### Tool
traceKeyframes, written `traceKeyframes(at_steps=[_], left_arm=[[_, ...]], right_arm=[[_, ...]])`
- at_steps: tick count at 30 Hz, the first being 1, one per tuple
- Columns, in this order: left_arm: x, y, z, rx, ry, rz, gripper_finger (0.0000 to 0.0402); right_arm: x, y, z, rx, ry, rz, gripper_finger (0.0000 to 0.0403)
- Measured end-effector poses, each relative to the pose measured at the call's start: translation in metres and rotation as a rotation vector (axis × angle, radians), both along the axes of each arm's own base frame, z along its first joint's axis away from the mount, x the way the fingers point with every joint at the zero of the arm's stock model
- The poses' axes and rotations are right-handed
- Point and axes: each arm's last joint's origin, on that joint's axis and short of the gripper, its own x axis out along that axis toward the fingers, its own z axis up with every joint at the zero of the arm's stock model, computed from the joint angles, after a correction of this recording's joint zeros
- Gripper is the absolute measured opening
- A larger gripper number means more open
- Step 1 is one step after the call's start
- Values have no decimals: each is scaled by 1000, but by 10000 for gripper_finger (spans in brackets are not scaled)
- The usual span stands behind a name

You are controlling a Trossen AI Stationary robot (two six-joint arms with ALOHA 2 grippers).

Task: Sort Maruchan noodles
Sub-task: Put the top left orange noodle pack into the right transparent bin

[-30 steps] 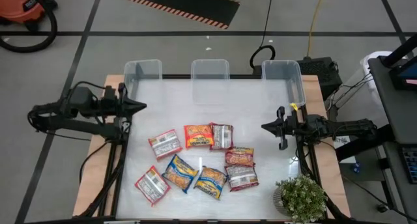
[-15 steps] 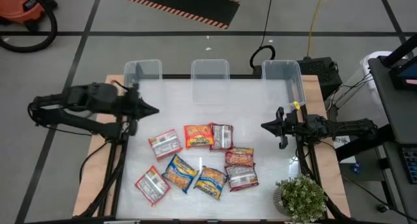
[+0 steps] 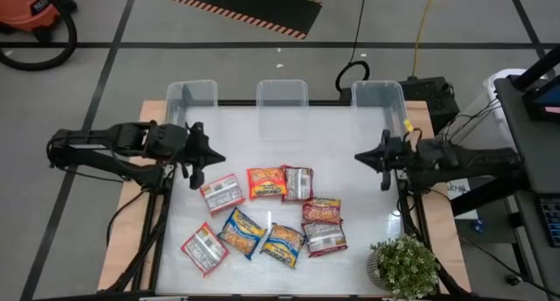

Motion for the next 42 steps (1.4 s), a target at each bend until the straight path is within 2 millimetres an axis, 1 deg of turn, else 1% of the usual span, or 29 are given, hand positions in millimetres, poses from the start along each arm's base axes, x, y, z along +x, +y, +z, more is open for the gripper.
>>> traceKeyframes(at_steps=[4, 7, 10, 13, 18, 22, 26, 30, 34, 38, 42], left_arm=[[0, -2, -3, -3, 7, -8, 4], [1, -5, -6, -5, 14, -23, 4], [4, -9, -13, -27, 7, -29, 4], [6, -15, -21, -43, 11, -51, 4], [7, -27, -39, -49, 47, -105, 4], [5, -34, -54, -89, 92, -107, 4], [2, -39, -68, -118, 149, -104, 7], [-1, -42, -80, -185, 210, -63, 40], [-9, -40, -91, -200, 314, -12, 83], [-15, -41, -101, -191, 397, 5, 114], [-19, -44, -110, -176, 437, -15, 132]], right_arm=[[13, 0, 49, -29, 139, -24, 0], [29, 2, 76, -40, 230, -22, 0], [46, 3, 93, -49, 286, -18, 0], [62, 4, 98, -88, 325, -2, 0], [87, 6, 80, -112, 430, -19, 0], [105, 8, 61, -92, 497, -23, 0], [117, 15, 39, -82, 575, -9, 0], [126, 25, 18, -73, 624, 16, 0], [134, 37, 1, -76, 590, 59, 0], [135, 47, -18, -79, 559, 95, 0], [132, 55, -34, -60, 521, 117, 0]])
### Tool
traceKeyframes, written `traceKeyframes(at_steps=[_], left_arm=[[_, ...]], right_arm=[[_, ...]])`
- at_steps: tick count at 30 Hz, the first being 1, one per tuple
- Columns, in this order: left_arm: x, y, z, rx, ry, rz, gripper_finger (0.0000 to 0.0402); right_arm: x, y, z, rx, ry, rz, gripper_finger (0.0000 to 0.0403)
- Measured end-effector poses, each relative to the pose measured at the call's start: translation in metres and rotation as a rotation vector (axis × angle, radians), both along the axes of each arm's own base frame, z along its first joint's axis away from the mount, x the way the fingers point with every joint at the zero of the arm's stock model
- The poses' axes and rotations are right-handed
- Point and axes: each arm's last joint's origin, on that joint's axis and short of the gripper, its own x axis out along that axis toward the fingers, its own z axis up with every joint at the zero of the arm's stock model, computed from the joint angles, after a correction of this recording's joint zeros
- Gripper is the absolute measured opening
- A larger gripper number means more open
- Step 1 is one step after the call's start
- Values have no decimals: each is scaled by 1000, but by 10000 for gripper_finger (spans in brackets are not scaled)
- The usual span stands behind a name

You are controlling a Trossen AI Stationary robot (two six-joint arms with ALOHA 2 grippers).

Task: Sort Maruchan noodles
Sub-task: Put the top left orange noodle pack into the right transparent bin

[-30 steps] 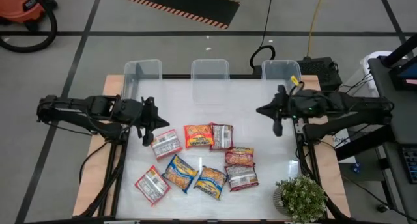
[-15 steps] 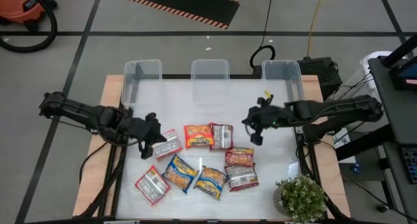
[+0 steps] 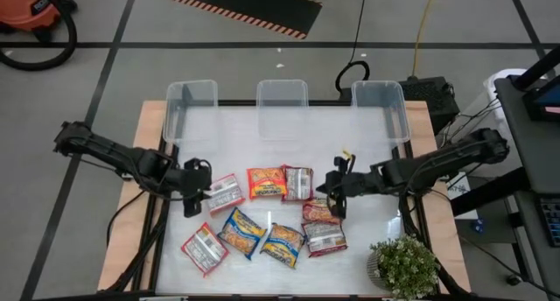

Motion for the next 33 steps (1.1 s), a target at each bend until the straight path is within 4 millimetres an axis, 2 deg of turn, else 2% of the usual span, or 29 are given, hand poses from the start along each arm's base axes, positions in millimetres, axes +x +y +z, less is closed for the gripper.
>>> traceKeyframes(at_steps=[8, 17, 26, 33], left_arm=[[-10, -3, -31, 17, 138, 16, 179], [-5, -3, -59, 133, 299, 40, 250], [5, -6, -85, 255, 480, 29, 257], [15, -9, -97, 294, 481, 31, 257]], right_arm=[[-8, 10, -27, 59, -47, 10, 0], [-8, 14, -29, 74, -88, 26, 0], [-7, 15, -27, 56, -101, 43, 0], [-7, 15, -27, 55, -101, 43, 0]])
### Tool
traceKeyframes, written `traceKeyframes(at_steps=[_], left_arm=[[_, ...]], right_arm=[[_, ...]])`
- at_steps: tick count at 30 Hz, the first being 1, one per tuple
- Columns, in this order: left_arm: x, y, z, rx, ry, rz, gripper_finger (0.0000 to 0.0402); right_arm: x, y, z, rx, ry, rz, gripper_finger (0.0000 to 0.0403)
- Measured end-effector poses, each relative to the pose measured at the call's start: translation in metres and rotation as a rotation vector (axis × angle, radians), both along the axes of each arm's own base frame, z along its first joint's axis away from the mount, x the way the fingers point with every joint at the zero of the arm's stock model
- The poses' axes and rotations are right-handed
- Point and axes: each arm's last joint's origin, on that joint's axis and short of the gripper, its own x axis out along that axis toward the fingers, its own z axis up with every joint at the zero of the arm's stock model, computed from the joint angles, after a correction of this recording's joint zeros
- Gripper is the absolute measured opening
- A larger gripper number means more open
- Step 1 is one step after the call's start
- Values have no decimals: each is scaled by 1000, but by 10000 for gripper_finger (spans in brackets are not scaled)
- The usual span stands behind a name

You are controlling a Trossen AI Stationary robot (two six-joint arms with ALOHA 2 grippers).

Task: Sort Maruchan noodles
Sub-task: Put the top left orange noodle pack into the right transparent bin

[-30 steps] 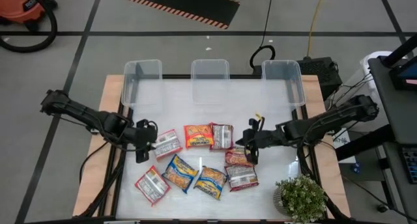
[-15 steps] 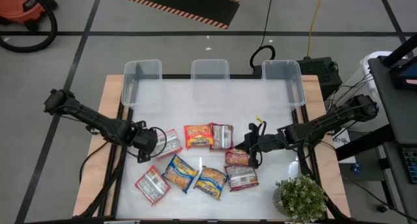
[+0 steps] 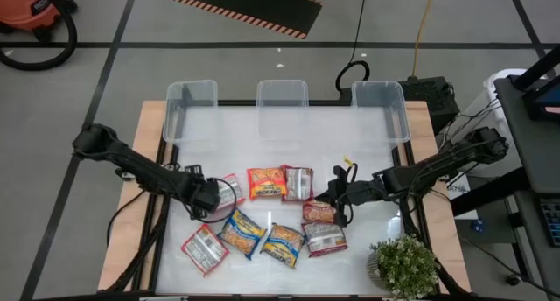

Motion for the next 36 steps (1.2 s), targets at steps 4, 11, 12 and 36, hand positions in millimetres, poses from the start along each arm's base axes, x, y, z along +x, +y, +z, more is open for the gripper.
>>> traceKeyframes(at_steps=[4, 11, 12, 36], left_arm=[[4, -2, -2, -10, -24, -21, 256], [11, -1, -2, -7, -74, -65, 168], [11, 1, -2, -7, -75, -56, 148], [49, 11, 65, 203, -240, -77, 4]], right_arm=[[0, 0, 0, -17, 0, 12, 0], [0, 0, 0, -38, 0, 26, 0], [0, 0, 0, -38, 0, 26, 0], [6, -9, 6, -93, -84, -82, 0]])
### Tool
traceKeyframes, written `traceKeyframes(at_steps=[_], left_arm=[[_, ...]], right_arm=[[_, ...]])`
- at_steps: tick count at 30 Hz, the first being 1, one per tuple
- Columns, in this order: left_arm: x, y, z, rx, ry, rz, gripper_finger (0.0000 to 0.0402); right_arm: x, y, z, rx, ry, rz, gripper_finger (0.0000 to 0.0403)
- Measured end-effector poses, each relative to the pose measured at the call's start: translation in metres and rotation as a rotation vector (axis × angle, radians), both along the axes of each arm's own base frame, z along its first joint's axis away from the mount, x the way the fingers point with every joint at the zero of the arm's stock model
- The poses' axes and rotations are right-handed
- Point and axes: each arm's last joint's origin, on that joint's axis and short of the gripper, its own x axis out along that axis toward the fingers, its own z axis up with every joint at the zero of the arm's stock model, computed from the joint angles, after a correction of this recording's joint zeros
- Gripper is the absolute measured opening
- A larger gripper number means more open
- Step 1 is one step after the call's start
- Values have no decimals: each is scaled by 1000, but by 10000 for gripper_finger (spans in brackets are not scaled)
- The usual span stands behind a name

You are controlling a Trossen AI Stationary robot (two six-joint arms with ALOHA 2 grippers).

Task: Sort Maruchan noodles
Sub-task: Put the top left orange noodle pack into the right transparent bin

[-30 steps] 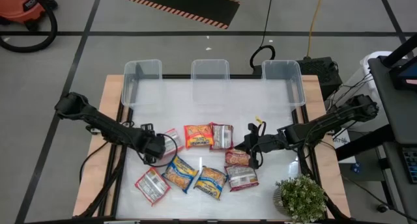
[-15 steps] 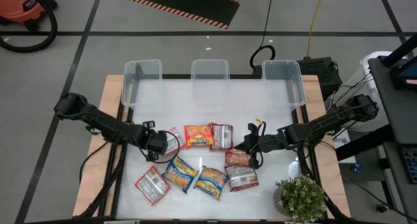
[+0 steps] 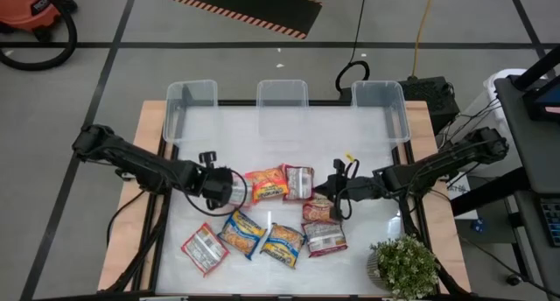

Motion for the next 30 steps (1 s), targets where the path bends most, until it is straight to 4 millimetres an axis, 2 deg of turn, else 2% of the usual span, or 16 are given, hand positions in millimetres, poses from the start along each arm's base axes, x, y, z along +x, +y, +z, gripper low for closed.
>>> traceKeyframes(at_steps=[6, 15, 22, 30], left_arm=[[17, 2, 34, 89, -94, -59, 4], [35, 17, 83, 274, -237, -42, 3], [53, 29, 99, 335, -365, -73, 3], [66, 40, 113, 397, -496, -83, 3]], right_arm=[[7, -12, 9, 11, -109, -99, 30], [18, -49, 23, 18, -250, -192, 130], [25, -60, 34, -12, -392, -158, 212], [44, -60, 16, 46, -415, -157, 273]])
